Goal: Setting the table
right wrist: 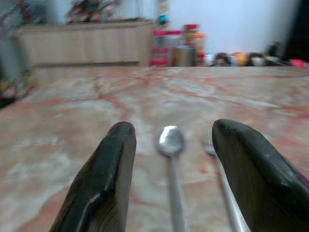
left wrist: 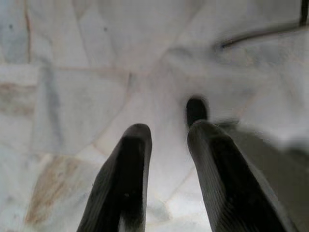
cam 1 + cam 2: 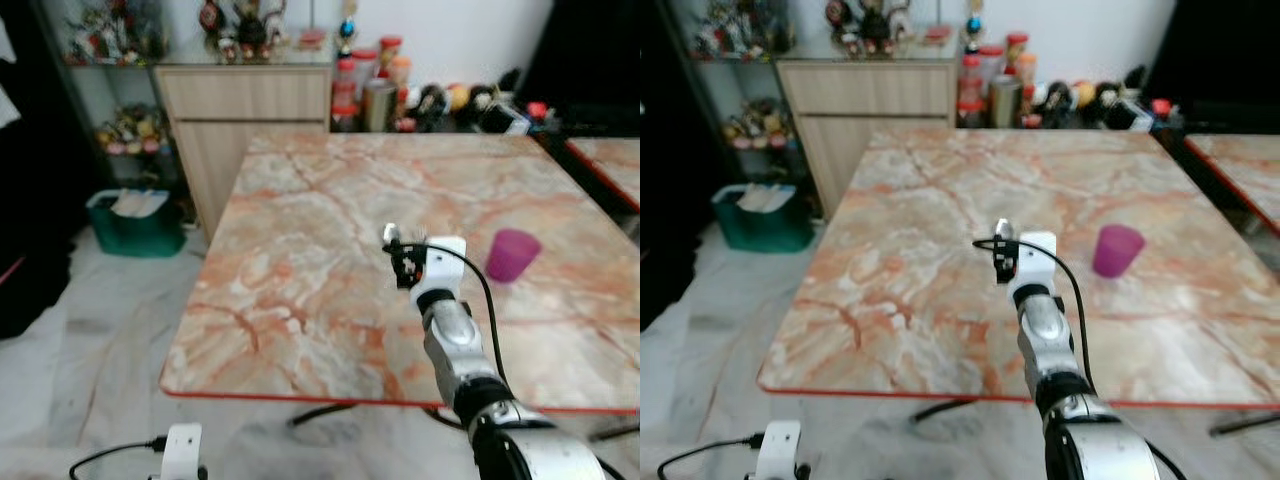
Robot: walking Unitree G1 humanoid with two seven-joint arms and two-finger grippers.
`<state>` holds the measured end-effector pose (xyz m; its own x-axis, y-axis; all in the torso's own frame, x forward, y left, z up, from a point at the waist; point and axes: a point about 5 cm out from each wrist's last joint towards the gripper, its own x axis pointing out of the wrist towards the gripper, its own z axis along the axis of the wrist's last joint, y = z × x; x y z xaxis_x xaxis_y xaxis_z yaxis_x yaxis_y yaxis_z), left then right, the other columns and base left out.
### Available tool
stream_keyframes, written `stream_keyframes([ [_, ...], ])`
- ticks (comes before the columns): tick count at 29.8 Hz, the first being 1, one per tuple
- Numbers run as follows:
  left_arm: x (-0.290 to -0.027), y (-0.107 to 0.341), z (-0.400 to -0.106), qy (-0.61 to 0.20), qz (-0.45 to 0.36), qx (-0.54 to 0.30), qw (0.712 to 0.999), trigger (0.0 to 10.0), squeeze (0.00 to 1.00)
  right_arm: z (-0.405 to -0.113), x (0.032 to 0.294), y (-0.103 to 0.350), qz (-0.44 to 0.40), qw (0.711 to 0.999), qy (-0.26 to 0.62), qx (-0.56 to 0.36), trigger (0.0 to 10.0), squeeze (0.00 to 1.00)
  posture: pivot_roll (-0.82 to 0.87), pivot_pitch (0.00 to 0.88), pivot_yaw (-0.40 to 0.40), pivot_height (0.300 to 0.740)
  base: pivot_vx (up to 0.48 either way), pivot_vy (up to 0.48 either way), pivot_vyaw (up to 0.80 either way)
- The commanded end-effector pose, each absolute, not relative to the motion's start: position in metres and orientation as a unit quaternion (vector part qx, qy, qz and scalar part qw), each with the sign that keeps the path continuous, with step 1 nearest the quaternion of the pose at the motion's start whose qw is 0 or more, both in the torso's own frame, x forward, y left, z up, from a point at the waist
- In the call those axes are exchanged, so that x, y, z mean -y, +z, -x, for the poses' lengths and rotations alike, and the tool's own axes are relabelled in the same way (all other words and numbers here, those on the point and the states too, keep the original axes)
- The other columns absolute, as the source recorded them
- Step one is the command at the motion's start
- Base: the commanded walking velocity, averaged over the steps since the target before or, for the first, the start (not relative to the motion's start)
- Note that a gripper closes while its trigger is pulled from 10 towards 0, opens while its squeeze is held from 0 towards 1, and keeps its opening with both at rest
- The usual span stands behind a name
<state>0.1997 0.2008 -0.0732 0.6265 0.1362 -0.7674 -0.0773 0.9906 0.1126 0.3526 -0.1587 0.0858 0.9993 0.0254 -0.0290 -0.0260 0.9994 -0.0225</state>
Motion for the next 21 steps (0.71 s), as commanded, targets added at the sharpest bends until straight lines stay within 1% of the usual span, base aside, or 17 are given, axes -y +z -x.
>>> stream_keyframes([
  [1,-0.2036,-0.0808,-0.1844,0.064,-0.037,-0.450,0.890,10.0,0.00,-0.3557,0.1447,0.0908,0.010,0.999,0.032,-0.005,10.0,0.00,0.04,0.000,0.015,0.740,0.247,0.000,0.80],
  [3,-0.2035,-0.0808,-0.1844,0.063,-0.037,-0.450,0.890,10.0,0.00,-0.3557,0.1448,0.0908,0.007,0.999,0.031,-0.005,10.0,0.00,0.04,0.000,0.015,0.740,0.251,0.000,0.80],
  [5,-0.2037,-0.0807,-0.1847,0.064,-0.037,-0.450,0.890,10.0,0.00,-0.3557,0.1456,0.0906,-0.007,1.000,0.024,-0.005,10.0,0.00,0.04,0.000,0.015,0.740,0.251,0.000,0.00],
  [8,-0.2038,-0.0804,-0.1852,0.064,-0.037,-0.449,0.891,10.0,0.00,-0.3559,0.1455,0.0910,-0.002,1.000,0.027,-0.005,10.0,0.00,0.04,0.000,0.015,0.740,0.250,0.000,0.00],
  [16,-0.2015,-0.0787,-0.1884,0.059,-0.024,-0.437,0.897,10.0,0.00,-0.3560,0.1479,0.0915,-0.003,1.000,0.017,-0.002,10.0,0.00,0.04,0.000,0.015,0.740,0.000,0.000,0.00],
  [21,-0.2006,-0.0785,-0.1888,0.057,-0.021,-0.435,0.899,10.0,0.00,-0.3564,0.1543,0.0912,-0.005,1.000,-0.004,-0.007,10.0,0.00,0.04,0.000,0.016,0.740,0.000,0.000,0.00],
])
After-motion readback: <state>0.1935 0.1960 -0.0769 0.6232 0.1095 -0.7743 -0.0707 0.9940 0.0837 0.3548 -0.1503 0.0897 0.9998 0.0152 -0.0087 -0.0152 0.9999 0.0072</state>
